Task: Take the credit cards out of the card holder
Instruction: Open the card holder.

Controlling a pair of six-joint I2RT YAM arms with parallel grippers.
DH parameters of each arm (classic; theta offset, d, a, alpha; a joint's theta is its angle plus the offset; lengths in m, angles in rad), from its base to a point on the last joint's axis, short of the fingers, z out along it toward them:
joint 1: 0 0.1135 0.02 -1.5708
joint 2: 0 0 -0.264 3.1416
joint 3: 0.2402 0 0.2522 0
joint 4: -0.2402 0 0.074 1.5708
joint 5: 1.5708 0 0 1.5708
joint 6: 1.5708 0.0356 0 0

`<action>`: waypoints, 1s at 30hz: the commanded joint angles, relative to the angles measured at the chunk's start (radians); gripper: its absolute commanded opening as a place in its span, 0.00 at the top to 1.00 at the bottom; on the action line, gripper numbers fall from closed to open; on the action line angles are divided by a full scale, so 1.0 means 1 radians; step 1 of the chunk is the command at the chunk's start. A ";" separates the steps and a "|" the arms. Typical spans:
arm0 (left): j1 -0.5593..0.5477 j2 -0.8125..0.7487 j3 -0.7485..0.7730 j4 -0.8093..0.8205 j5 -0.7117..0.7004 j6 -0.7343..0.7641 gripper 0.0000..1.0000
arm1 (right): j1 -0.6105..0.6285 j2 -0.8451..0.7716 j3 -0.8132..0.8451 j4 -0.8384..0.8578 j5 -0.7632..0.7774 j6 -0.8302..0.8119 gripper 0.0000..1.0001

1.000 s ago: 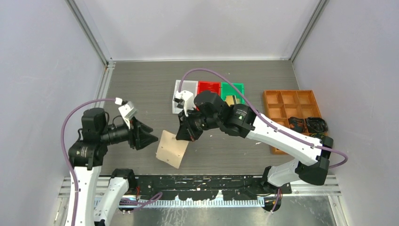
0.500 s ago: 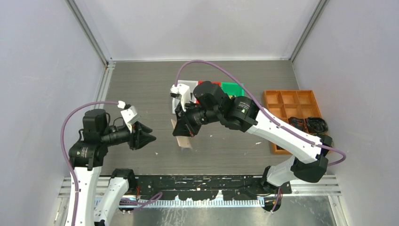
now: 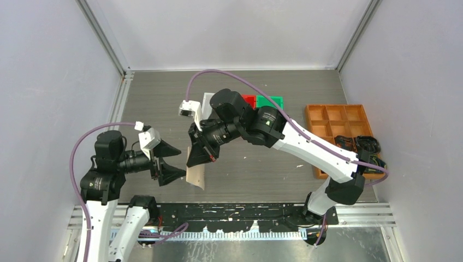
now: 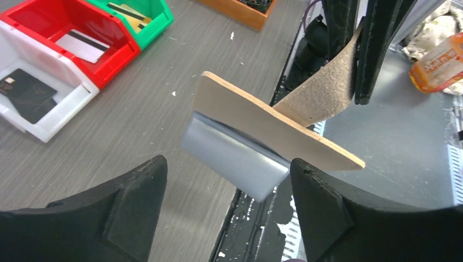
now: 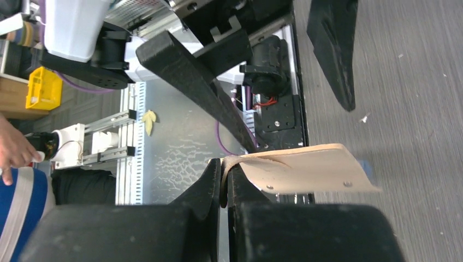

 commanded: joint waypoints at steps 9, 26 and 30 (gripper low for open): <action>-0.006 -0.034 0.003 0.199 0.016 -0.120 0.00 | 0.035 0.068 0.161 0.067 -0.137 0.003 0.99; -0.007 -0.009 -0.001 0.201 0.203 -0.186 0.29 | 0.058 0.103 0.217 0.117 -0.198 0.027 0.99; -0.007 -0.004 0.020 0.199 0.251 -0.229 0.35 | 0.059 0.100 0.217 0.129 -0.195 0.027 0.99</action>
